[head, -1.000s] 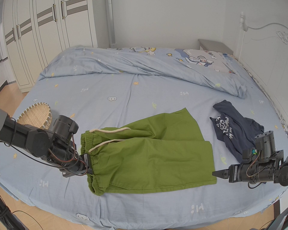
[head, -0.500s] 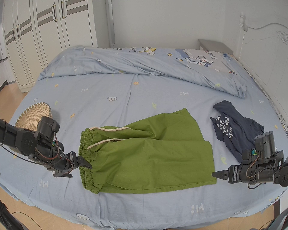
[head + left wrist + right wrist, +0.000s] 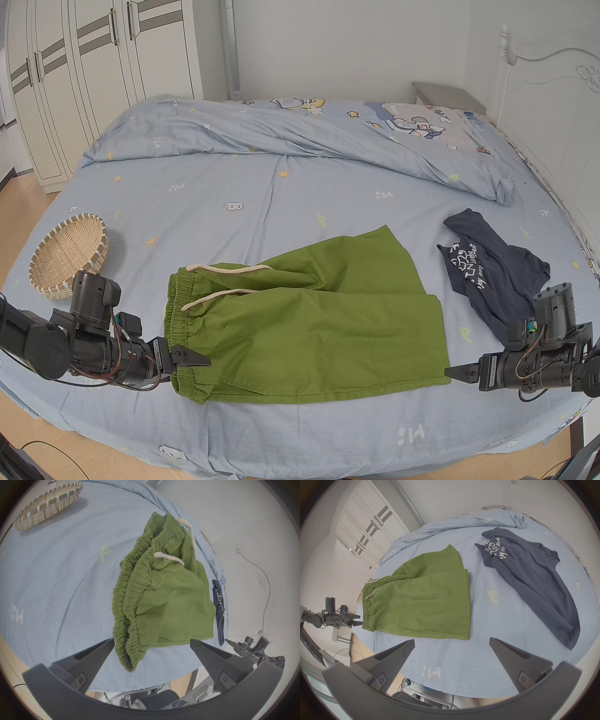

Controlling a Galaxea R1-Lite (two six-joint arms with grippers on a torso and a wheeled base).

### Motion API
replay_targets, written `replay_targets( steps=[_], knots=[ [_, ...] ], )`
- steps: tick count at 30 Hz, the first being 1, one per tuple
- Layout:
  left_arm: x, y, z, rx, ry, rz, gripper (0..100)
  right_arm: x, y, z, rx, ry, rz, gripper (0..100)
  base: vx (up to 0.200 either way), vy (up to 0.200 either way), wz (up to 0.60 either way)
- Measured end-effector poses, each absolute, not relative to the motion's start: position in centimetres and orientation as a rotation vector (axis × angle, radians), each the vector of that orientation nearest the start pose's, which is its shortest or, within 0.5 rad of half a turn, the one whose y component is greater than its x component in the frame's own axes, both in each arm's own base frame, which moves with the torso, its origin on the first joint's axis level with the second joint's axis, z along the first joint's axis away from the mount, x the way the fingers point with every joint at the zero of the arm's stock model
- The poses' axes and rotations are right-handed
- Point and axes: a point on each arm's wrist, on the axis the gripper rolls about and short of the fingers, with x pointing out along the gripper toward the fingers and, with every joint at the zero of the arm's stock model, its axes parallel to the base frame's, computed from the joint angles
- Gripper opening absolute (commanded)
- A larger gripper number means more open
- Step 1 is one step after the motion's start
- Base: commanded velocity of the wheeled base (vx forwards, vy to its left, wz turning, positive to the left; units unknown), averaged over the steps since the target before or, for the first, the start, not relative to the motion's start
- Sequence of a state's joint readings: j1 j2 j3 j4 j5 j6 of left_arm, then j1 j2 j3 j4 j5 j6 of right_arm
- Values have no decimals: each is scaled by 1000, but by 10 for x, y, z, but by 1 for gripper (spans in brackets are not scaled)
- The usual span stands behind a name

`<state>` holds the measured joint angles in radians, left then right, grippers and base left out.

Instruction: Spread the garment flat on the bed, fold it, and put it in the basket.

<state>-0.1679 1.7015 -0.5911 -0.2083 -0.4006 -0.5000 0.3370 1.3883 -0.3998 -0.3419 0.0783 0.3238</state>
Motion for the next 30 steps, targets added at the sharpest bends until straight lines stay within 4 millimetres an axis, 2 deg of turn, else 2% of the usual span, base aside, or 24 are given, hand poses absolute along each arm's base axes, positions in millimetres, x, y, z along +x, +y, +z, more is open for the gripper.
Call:
replay_targets(
  steps=[6,9,15,24,25,30],
  knots=[
    [240,-53,71,-561,1050,-289,100,172,62,129,229,684,295,100,0,0,0],
    [240,-54,66,-562,1073,-283,100,171,61,128,229,685,293,100,0,0,0],
    [243,-53,60,-566,1089,-272,100,170,61,127,230,687,294,100,0,0,0],
    [250,-53,62,-567,1055,-276,100,170,61,127,234,661,300,100,0,0,0],
    [252,-53,63,-568,1049,-276,0,170,61,127,234,662,300,100,0,0,0],
    [256,-46,65,-585,1026,-255,0,169,60,125,233,670,298,100,0,0,0]
  ],
)
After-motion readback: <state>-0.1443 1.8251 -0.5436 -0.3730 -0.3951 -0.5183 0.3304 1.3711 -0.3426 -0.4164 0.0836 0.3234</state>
